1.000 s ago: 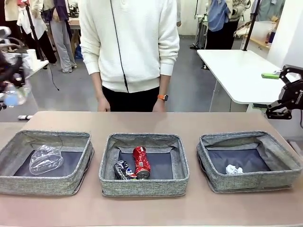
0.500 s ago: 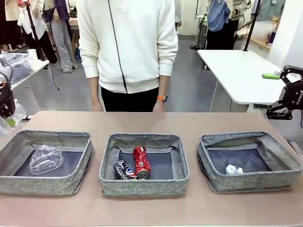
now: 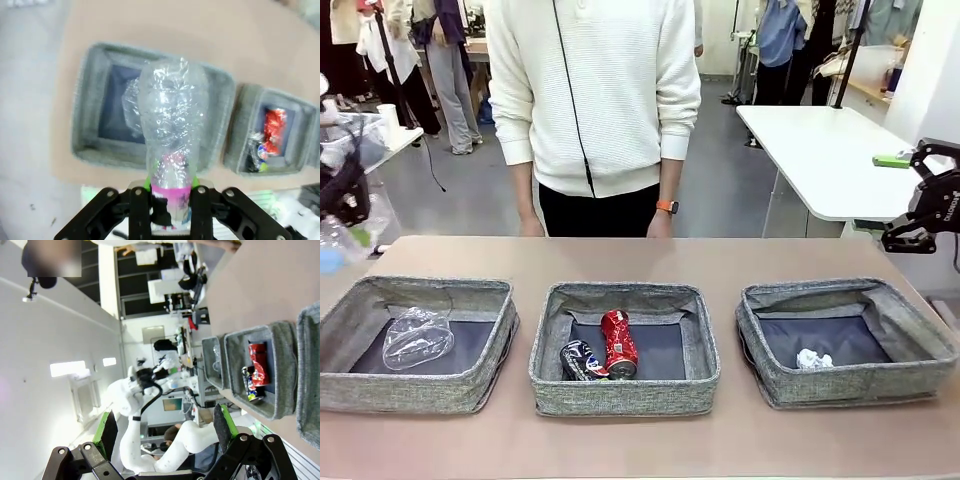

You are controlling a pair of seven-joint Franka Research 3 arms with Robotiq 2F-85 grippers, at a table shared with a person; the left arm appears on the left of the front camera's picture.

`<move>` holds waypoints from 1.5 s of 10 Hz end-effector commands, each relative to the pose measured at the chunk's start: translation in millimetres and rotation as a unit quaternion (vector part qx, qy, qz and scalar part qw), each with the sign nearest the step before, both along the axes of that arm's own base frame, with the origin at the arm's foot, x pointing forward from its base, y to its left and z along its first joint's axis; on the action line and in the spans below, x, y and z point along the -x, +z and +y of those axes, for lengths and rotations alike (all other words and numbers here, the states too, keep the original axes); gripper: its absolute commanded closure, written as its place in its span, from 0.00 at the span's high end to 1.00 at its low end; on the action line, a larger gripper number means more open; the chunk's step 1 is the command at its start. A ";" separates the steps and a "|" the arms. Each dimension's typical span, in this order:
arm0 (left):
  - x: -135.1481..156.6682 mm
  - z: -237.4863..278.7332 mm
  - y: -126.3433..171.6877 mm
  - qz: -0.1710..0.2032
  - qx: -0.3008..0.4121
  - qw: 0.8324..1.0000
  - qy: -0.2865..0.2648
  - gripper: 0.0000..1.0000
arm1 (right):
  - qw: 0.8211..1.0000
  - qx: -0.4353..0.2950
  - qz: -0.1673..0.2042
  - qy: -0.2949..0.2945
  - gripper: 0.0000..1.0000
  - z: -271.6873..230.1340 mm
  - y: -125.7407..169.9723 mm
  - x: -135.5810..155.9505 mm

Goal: Sort the waste into the appropriate baskets.
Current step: Pick up the waste item pointed out by the person.

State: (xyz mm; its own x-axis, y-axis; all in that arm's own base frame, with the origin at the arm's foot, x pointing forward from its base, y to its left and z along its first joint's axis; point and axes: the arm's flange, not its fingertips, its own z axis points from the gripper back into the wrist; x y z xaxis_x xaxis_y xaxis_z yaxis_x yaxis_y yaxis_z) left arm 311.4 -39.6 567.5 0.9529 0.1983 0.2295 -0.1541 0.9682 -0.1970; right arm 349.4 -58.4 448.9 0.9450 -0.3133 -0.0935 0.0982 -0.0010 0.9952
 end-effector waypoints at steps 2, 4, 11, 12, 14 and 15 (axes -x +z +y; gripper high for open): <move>34.4 -133.1 80.8 0.078 -0.023 0.997 -0.008 0.22 | 1.000 -0.007 -0.004 0.000 1.00 -0.7 2.9 0.2; 49.5 -202.4 120.2 0.092 -0.060 0.993 -0.050 0.22 | 1.000 -0.007 -0.004 0.000 1.00 -0.7 2.9 0.2; 45.0 -314.4 251.7 0.112 -0.055 0.990 -0.065 0.22 | 1.000 -0.007 -0.004 0.000 1.00 -0.7 2.9 0.2; 42.8 -319.0 256.3 0.095 -0.042 0.993 -0.052 0.22 | 1.000 -0.007 -0.004 0.000 1.00 -0.7 2.9 0.2; 43.5 -323.6 245.4 0.095 -0.037 0.993 -0.052 0.22 | 1.000 -0.007 -0.004 0.000 1.00 -0.7 2.9 0.2; 43.1 -325.7 238.1 0.080 -0.036 0.995 -0.045 0.22 | 1.000 -0.007 -0.004 0.000 1.00 -0.7 2.9 0.2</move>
